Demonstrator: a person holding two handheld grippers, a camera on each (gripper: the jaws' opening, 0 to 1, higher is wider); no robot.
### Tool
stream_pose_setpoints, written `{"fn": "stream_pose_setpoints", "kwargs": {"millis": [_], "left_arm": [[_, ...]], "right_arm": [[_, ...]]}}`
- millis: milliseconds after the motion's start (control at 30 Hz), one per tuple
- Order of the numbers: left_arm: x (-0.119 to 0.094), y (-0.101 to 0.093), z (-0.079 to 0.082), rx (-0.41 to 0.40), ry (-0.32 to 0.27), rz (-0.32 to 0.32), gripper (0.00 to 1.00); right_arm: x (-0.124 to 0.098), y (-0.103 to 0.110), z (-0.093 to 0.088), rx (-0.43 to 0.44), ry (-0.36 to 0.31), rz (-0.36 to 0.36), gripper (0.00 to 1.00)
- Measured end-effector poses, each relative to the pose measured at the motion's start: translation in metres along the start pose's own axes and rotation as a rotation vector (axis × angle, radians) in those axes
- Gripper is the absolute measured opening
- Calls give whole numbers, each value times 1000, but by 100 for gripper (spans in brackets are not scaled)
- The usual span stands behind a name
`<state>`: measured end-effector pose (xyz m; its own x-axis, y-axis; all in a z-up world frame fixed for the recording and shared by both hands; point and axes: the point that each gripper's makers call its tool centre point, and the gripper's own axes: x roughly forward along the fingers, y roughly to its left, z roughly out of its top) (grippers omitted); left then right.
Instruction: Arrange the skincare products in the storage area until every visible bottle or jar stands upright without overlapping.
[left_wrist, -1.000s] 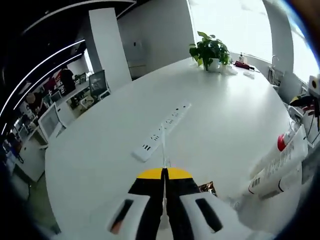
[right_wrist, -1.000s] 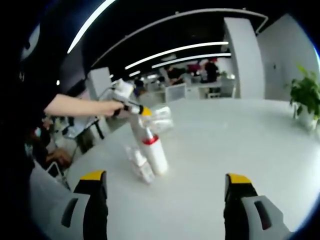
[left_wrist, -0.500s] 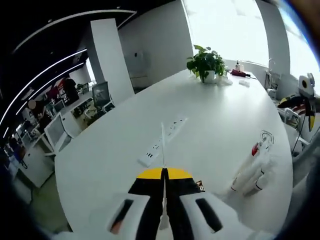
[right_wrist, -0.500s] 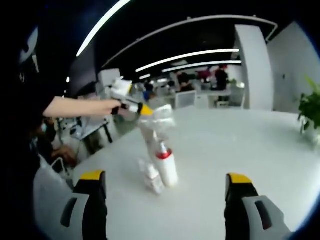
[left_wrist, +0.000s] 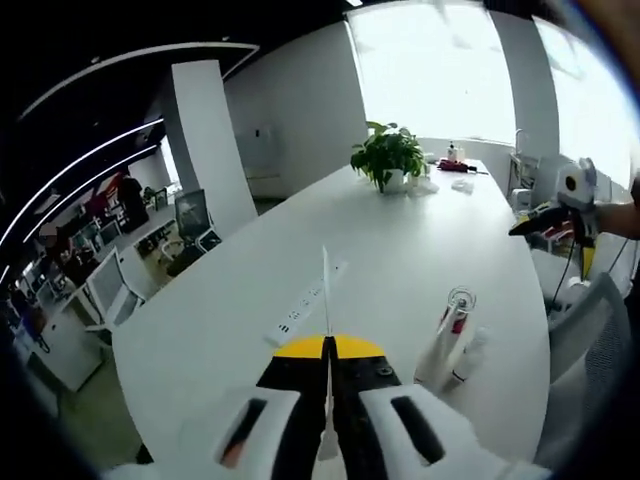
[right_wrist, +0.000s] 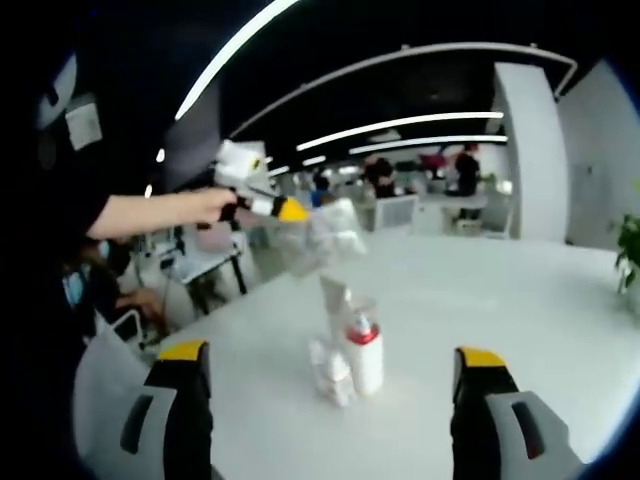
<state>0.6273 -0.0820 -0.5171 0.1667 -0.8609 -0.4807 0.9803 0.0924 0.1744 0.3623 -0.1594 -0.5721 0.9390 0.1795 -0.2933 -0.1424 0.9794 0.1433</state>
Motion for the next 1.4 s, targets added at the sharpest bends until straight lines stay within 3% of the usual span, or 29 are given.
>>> {"fn": "stream_pose_setpoints", "kwargs": {"millis": [367, 567, 900, 967, 1067, 1333, 1400], "left_arm": [[-47, -33, 31, 10, -50, -36, 0], [-78, -62, 43, 39, -68, -79, 0], [-128, -113, 68, 52, -164, -174, 0], [-136, -123, 71, 59, -182, -198, 0], [-144, -139, 74, 58, -207, -260, 0], [-159, -167, 81, 79, -229, -324, 0], [-163, -175, 83, 83, -236, -350, 0]], "right_arm": [[-10, 23, 10, -20, -20, 56, 99], [-10, 48, 15, -67, -10, 137, 99], [-4, 74, 30, -120, -18, 245, 99], [-2, 77, 36, -108, -34, 269, 99], [1, 78, 46, -25, -95, 309, 99], [-5, 108, 76, -51, -171, 420, 99], [-7, 119, 85, -77, -191, 458, 95]]}}
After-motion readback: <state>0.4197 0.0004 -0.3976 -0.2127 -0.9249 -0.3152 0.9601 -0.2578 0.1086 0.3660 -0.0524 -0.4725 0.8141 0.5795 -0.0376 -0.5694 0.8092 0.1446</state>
